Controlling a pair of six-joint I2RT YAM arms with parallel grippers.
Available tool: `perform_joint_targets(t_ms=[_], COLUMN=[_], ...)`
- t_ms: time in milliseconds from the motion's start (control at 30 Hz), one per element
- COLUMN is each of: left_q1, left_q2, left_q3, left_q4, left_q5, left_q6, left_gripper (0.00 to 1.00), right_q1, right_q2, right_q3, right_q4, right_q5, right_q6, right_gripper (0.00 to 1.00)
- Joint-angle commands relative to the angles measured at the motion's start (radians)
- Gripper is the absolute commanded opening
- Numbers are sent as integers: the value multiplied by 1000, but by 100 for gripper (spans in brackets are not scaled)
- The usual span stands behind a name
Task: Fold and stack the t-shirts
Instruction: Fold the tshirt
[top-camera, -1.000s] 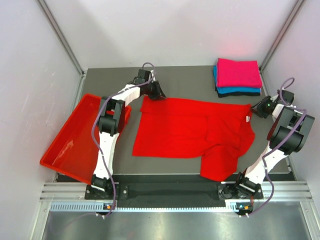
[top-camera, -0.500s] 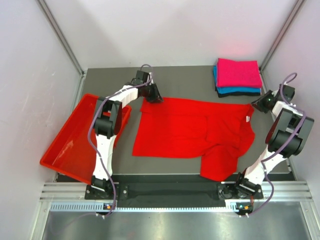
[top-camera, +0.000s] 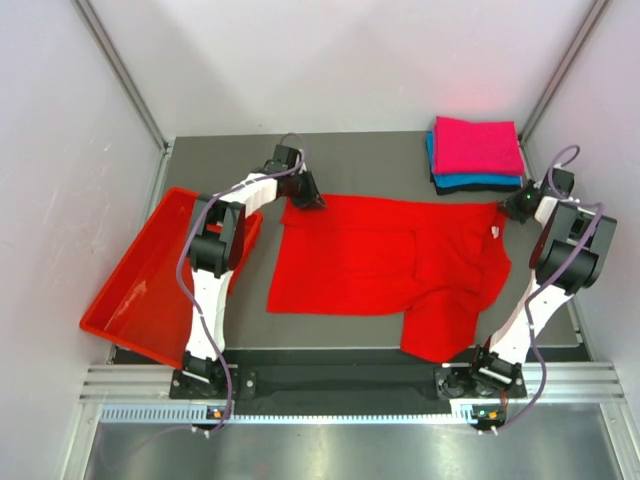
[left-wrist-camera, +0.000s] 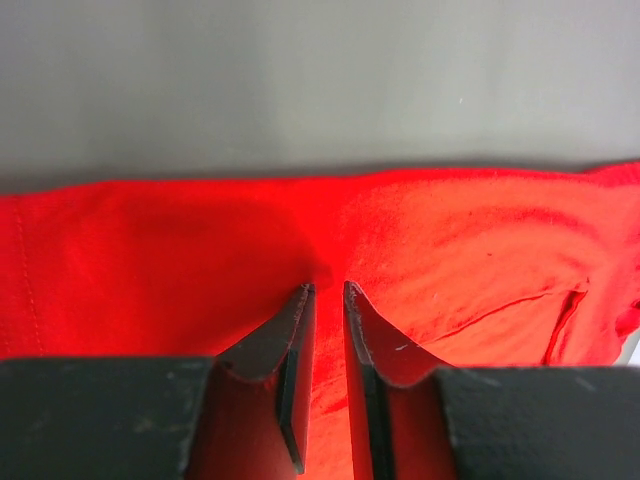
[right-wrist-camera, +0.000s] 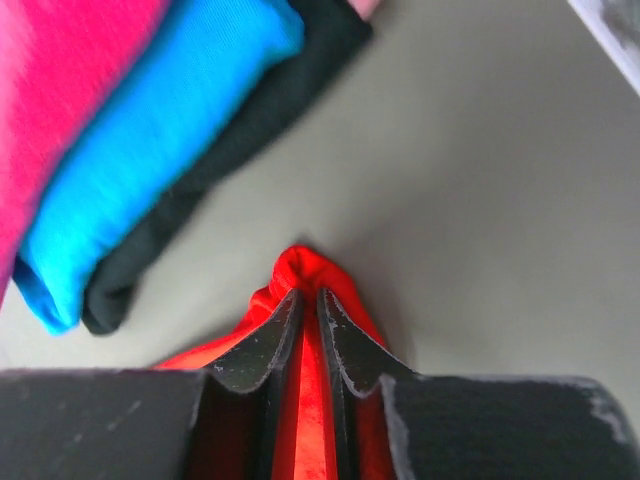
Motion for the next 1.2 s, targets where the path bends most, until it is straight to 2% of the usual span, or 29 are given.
perform_joint_targets(t_ms=[0, 233, 400, 567, 700, 733, 833, 967, 1067, 1133, 1167], left_q1=[-1, -3, -3, -3, -3, -1, -1, -3, -3, -12, -19], left_q2=[-9, -34, 8, -58, -147, -185, -257, -383, -503, -585, -607], left_q3=[-10, -62, 1, -45, -36, -35, -22, -116, -219, -275, -326], left_q4=[50, 180, 130, 122, 63, 44, -6, -37, -39, -22, -16], left_q5=[-66, -80, -89, -119, -158, -145, -53, -10, 16, 58, 106], left_q6=[-21, -79, -74, -51, -5, 1, 18, 67, 94, 104, 108], left_gripper=[23, 23, 23, 23, 25, 26, 26, 28, 31, 33, 34], right_q1=[18, 30, 33, 38, 36, 36, 38, 42, 68, 93, 132], right_q2=[58, 128, 145, 105, -12, -34, -135, -302, -485, -565, -600], right_q3=[67, 175, 195, 193, 193, 204, 186, 80, -21, -110, -138], right_q4=[-4, -12, 16, -4, -117, -207, -332, -415, -490, -527, -568], right_q5=[79, 76, 66, 29, 58, 100, 159, 184, 197, 222, 233], right_q6=[-16, -13, 0, 1, -8, -8, -7, -14, -36, -51, -59], right_gripper=[11, 11, 11, 13, 28, 34, 45, 48, 56, 69, 82])
